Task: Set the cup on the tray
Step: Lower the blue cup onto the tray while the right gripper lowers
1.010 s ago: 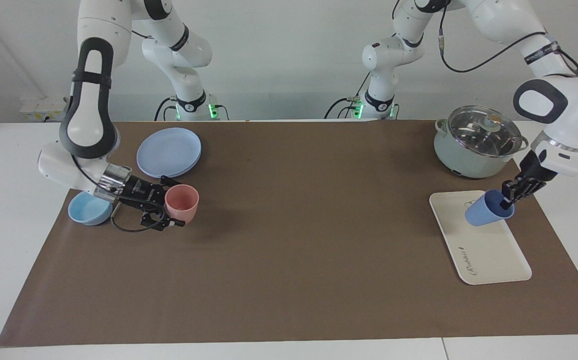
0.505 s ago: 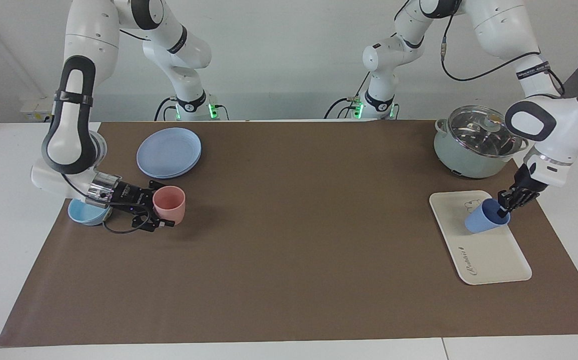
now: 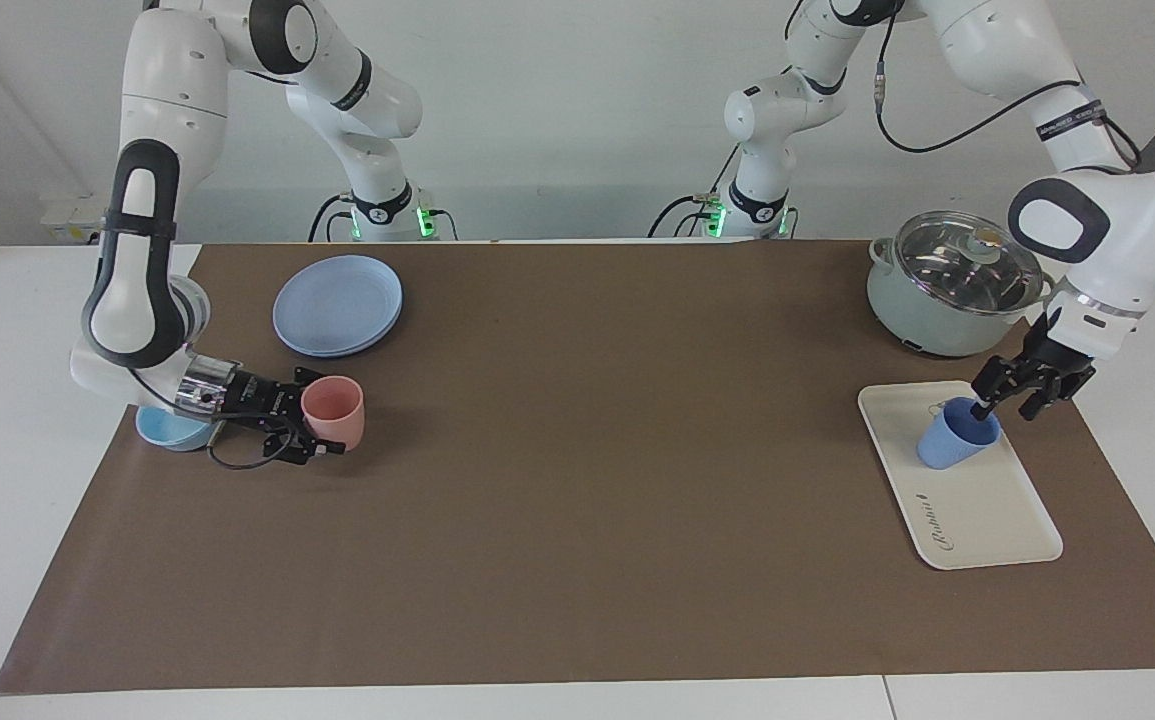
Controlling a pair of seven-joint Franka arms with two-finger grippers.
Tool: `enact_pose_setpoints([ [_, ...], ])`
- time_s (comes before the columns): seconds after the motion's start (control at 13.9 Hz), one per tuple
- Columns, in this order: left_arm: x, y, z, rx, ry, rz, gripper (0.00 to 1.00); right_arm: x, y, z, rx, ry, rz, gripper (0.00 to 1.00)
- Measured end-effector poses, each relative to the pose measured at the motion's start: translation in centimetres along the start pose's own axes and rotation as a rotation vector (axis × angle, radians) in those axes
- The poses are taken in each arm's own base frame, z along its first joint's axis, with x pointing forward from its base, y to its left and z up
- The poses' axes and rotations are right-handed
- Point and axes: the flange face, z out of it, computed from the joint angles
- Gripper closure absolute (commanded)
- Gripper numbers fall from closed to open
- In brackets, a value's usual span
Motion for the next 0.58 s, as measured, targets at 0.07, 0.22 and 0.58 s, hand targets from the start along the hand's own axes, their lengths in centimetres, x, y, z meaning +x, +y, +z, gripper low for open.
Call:
enact_pose_setpoints([
  [0.07, 0.4, 1.7, -1.8, 0.016, -0.033, 0.041, 0.0, 0.6, 0.1, 0.1, 0.0, -0.001, 0.008, 1.0],
  [0.22, 0.5, 5.7, -4.1, 0.032, -0.077, 0.079, 0.0, 1.4, 0.3, -0.2, 0.005, -0.002, 0.021, 1.0],
  [0.58, -2.0, 14.0, -4.9, 0.013, -0.19, 0.106, 0.0, 2.4, 1.0, -0.6, 0.021, -0.013, 0.021, 1.0],
])
